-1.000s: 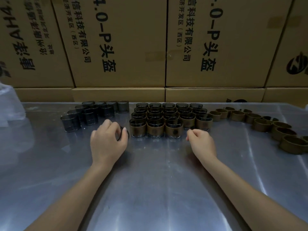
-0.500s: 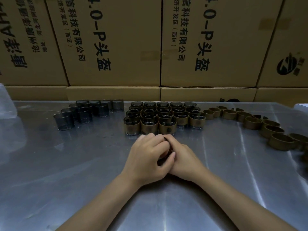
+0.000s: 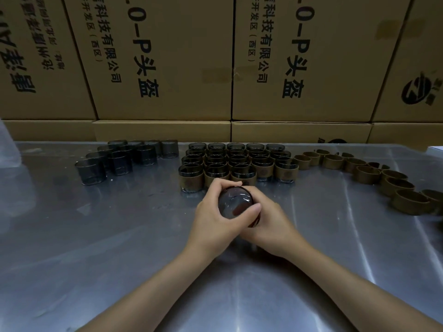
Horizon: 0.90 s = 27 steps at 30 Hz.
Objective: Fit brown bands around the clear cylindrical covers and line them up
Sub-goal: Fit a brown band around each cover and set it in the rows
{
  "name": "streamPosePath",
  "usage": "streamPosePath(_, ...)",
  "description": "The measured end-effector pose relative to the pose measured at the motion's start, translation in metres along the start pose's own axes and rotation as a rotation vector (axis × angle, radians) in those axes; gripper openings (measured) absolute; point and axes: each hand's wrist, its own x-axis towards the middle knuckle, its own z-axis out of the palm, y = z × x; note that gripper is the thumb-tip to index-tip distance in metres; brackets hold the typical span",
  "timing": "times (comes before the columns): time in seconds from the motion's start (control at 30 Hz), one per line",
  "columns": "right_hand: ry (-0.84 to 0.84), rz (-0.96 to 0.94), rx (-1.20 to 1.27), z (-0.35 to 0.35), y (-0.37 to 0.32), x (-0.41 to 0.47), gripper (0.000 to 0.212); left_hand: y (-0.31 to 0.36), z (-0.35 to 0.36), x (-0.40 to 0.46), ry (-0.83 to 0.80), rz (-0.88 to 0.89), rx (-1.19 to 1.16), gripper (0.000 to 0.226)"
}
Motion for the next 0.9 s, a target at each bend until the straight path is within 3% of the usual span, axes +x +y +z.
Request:
streamPosePath(0.2, -0.024, -0.024, -0.053, 0.002, -0.010, -0.004, 0.065, 0.010, 0.004, 0.001, 0.150, -0.193, -0.245, 0.015)
streamPosePath(0.43, -0.004, 0.016, 0.094, -0.001, -0.007, -0.002, 0.064, 0.008, -0.009, 0.012, -0.001, -0.459, -0.523, 0.028)
streamPosePath(0.73, -0.014, 0.146, 0.391, -0.006, 0.001, 0.003, 0.045, -0.003, -0.024, 0.018, -0.408, -0.365, -0.690, 0.054)
streamPosePath(0.9, -0.028, 0.141, 0.384, -0.005, 0.001, 0.004, 0.046, -0.005, -0.021, 0.014, -0.334, -0.248, -0.495, 0.056)
